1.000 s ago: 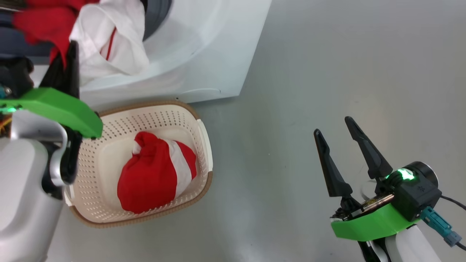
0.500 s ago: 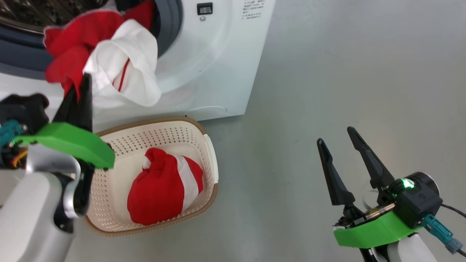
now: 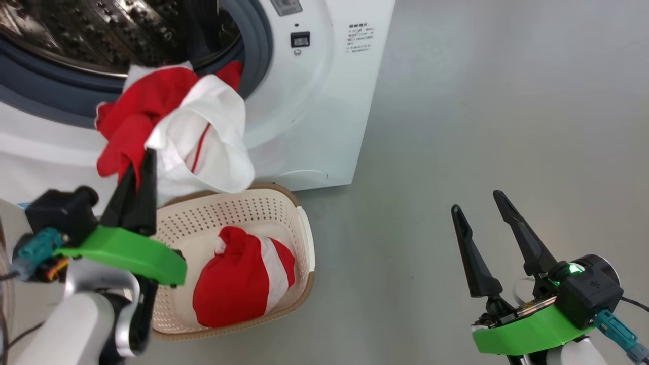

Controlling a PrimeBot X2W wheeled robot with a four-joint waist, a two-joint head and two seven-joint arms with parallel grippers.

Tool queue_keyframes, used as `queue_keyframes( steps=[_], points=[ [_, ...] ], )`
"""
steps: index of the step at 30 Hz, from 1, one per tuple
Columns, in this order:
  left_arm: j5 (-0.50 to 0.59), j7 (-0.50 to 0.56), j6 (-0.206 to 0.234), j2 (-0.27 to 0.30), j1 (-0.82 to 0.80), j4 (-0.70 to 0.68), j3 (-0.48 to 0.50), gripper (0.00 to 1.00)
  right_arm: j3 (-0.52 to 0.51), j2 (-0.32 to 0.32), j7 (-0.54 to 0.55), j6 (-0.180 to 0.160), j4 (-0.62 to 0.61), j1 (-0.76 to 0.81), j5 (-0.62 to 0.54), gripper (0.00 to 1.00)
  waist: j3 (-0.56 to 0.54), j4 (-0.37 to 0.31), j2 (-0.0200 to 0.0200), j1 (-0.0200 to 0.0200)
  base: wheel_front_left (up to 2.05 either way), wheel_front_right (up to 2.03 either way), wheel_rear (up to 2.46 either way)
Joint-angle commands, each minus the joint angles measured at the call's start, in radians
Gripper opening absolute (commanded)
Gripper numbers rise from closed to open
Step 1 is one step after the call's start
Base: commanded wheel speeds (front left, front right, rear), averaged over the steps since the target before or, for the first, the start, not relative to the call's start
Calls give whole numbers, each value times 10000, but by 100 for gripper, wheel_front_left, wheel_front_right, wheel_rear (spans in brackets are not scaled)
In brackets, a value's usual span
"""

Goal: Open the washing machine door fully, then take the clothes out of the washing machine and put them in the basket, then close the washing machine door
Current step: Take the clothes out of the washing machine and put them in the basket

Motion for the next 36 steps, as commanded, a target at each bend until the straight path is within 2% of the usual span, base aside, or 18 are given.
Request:
queue_keyframes(
  steps=[1,10,19,26,36],
  points=[
    [163,-144,186,345,80,-473,356,0,161,-66,29,50,-298,148,5,100,-141,61,0,0,0,0,0],
    [304,-388,695,179,1100,-1156,205,0,118,-66,156,50,-457,380,-34,100,-340,110,0,0,0,0,0],
    [168,-609,768,-38,1787,-915,55,0,93,-66,252,50,-604,474,-78,100,-386,125,0,0,0,0,0],
    [-12,-735,526,-293,1815,-48,-149,0,161,-66,297,50,-705,448,-97,100,-182,93,0,0,0,0,0],
    [-295,-1217,-316,-898,822,2598,-392,0,215,-66,316,50,-775,204,-163,100,409,29,0,0,0,0,0]
  ],
)
